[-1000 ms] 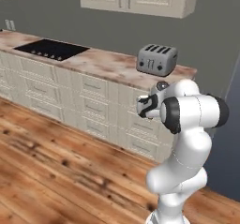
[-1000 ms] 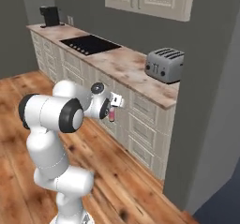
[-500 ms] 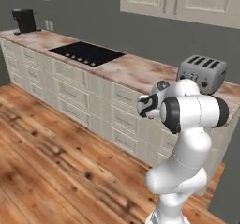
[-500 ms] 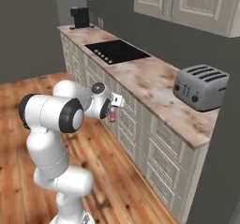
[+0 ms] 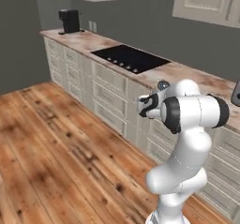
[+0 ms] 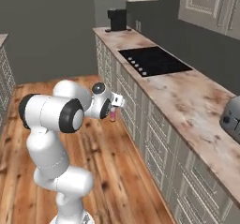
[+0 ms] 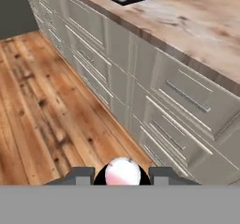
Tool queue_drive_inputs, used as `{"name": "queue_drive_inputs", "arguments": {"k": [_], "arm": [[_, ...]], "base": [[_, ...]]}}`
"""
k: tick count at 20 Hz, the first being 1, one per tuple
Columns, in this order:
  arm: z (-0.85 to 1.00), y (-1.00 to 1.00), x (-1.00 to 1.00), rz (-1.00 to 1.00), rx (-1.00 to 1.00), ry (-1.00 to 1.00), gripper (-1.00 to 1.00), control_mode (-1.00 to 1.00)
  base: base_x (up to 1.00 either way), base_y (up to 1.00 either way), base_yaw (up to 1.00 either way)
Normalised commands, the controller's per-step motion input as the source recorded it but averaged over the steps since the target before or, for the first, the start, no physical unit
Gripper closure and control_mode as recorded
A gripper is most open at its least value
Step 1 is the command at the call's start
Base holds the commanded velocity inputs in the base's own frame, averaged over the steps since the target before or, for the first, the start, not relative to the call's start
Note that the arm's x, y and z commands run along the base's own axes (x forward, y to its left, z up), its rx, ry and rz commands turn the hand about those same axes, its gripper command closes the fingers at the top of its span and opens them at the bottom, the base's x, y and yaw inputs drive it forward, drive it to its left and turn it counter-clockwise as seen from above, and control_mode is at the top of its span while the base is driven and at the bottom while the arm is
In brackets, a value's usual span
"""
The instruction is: Place the large bottle from the dining counter next to the other large bottle outside the sink, and place the small bottle from the dining counter next to the other small bottle inside the sink.
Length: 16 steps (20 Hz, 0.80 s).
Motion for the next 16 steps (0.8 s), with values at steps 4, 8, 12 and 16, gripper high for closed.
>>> {"name": "queue_drive_inputs", "arguments": {"k": [4, 8, 12, 16], "arm": [[0.0, 0.0, 0.0, 0.0, 0.0, 0.0, 1.0, 1.0], [0.0, 0.0, 0.0, 0.0, 0.0, 0.0, 1.0, 1.0], [0.0, 0.0, 0.0, 0.0, 0.0, 0.0, 1.0, 1.0], [0.0, 0.0, 0.0, 0.0, 0.0, 0.0, 1.0, 1.0]], "base": [[0.83, 0.17, 0.35], [0.89, 0.08, 0.37], [0.91, 0.0, 0.38], [0.91, 0.0, 0.38]]}}
